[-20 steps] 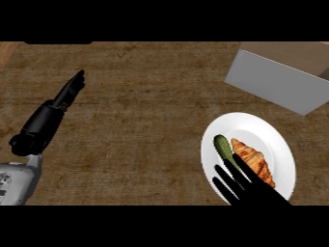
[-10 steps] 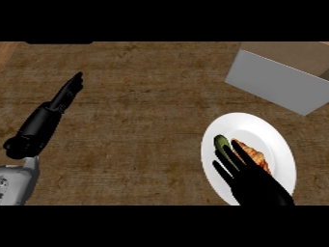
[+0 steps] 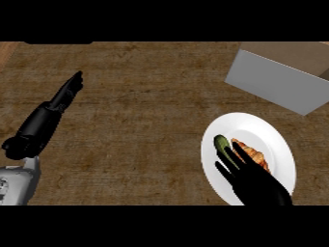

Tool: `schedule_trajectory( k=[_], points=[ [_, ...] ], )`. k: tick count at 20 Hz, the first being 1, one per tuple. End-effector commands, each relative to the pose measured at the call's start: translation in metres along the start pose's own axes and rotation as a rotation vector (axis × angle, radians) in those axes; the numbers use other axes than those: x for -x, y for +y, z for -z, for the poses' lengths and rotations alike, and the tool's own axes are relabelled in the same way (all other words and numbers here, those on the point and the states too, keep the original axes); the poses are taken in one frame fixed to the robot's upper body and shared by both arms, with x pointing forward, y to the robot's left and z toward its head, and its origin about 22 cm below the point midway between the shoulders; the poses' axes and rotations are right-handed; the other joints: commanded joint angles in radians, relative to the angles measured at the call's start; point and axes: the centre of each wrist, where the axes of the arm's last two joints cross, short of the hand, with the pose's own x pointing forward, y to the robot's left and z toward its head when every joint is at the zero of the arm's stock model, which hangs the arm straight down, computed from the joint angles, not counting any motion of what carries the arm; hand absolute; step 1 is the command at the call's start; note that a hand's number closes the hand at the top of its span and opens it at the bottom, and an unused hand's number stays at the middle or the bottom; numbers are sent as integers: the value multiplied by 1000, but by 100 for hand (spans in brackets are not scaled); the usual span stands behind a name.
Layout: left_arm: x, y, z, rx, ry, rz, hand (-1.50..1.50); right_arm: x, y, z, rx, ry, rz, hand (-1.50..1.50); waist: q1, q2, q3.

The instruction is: Pick the croissant from the plate and place it in the cardboard box

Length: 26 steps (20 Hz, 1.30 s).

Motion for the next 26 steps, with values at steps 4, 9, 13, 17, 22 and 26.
schedule_trajectory(
  k=[4, 9, 13, 17, 22, 26],
  points=[
    [4, -1, -3, -3, -12, 2, 0, 10, 8, 28, -16, 60, -41, -150, 3, 1, 0],
    [2, 13, 0, -9, -1, 10, 0, 34, 22, 39, -8, 62, -9, -150, 4, 1, 0],
    [7, -9, 1, -2, 7, -7, 0, 33, 40, 38, -42, 61, -8, -150, 1, 1, 0],
    [8, -10, 6, 0, 10, 7, 0, 33, 35, 38, -9, -84, -78, 150, 1, 2, 0],
    [6, -9, 4, 18, -11, 1, 0, 29, 45, 50, 137, -113, -93, 150, 4, 2, 0],
    [6, -10, 10, -8, 4, -5, 0, 26, 37, 45, 203, -142, -100, 150, -1, 1, 0]
  ],
)
